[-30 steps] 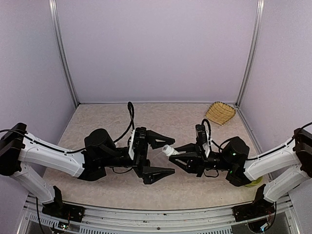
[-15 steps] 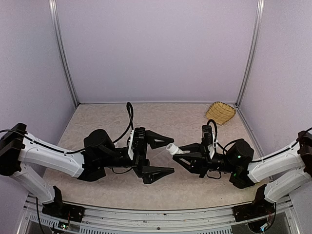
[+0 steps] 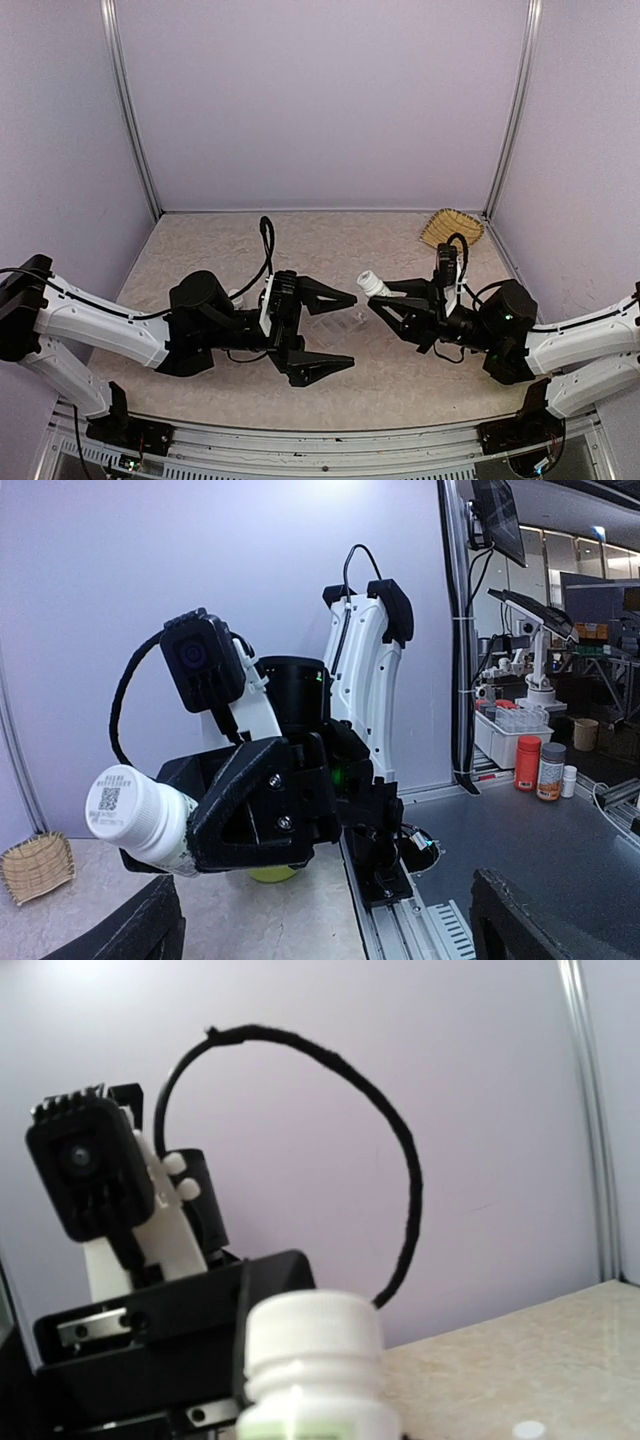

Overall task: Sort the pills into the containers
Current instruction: Unscrew the lid of the pill bottle.

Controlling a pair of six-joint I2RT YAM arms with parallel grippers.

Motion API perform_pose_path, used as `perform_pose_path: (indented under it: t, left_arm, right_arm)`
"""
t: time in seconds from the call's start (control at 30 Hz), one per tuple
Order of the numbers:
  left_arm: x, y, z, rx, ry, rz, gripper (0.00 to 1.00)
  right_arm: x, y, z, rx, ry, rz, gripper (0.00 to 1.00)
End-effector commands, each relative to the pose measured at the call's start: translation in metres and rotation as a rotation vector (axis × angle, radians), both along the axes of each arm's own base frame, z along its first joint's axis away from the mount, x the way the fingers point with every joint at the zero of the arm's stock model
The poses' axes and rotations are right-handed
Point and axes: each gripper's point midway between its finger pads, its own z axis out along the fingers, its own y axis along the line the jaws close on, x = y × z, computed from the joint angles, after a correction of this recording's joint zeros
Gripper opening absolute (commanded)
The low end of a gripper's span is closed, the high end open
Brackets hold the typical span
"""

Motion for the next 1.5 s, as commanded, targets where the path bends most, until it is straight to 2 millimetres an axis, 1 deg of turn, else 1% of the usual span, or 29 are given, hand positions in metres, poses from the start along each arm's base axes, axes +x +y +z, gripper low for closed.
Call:
perform_pose_path:
  t: [0.0, 0.13, 0.23, 0.4, 0.53, 0.67, 0.77, 0.87, 1.03, 1.27, 1.47]
  left_arm:
    - [0.001, 0.004, 0.006, -0.004, -0.002, 0.027, 0.96]
    - [0.016, 0.004, 0.009, 0.009, -0.002, 0.1, 0.98]
    - [0.022, 0.005, 0.013, 0.011, -0.007, 0.117, 0.98]
    - [0.012, 0.0, 0.019, -0.009, -0.041, 0.045, 0.98]
    - [0.003, -0.01, 0.018, -0.014, -0.057, -0.001, 0.99]
    - [-0.001, -0.016, 0.016, -0.012, -0.068, -0.018, 0.99]
    - [-0.004, -0.018, 0.014, -0.005, -0.071, -0.029, 0.99]
    - [-0.008, -0.018, 0.013, -0.005, -0.077, -0.033, 0.99]
    - [-0.007, -0.017, 0.012, 0.002, -0.081, -0.011, 0.99]
    - [0.001, -0.019, 0.011, 0.013, -0.07, 0.033, 0.99]
    - [0.004, -0.019, 0.011, 0.018, -0.065, 0.051, 0.99]
  right_arm:
    - [0.003, -0.004, -0.001, -0.033, -0.034, -0.036, 0.21]
    - [-0.008, 0.005, -0.002, -0.085, -0.071, 0.037, 0.21]
    - [-0.015, 0.01, -0.008, -0.109, -0.074, 0.093, 0.21]
    - [-0.026, 0.023, -0.011, -0.107, -0.064, 0.204, 0.21]
    - [-0.027, 0.034, -0.017, -0.104, -0.032, 0.252, 0.21]
    - [-0.027, 0.038, -0.019, -0.096, -0.018, 0.274, 0.21]
    - [-0.024, 0.037, -0.018, -0.086, -0.015, 0.252, 0.21]
    - [-0.016, 0.033, -0.016, -0.077, -0.005, 0.194, 0.2]
    - [-0.007, 0.024, -0.018, -0.07, 0.009, 0.116, 0.2]
    - [-0.012, 0.024, -0.016, -0.072, -0.006, 0.139, 0.2]
    - [-0.013, 0.021, -0.014, -0.064, -0.015, 0.131, 0.2]
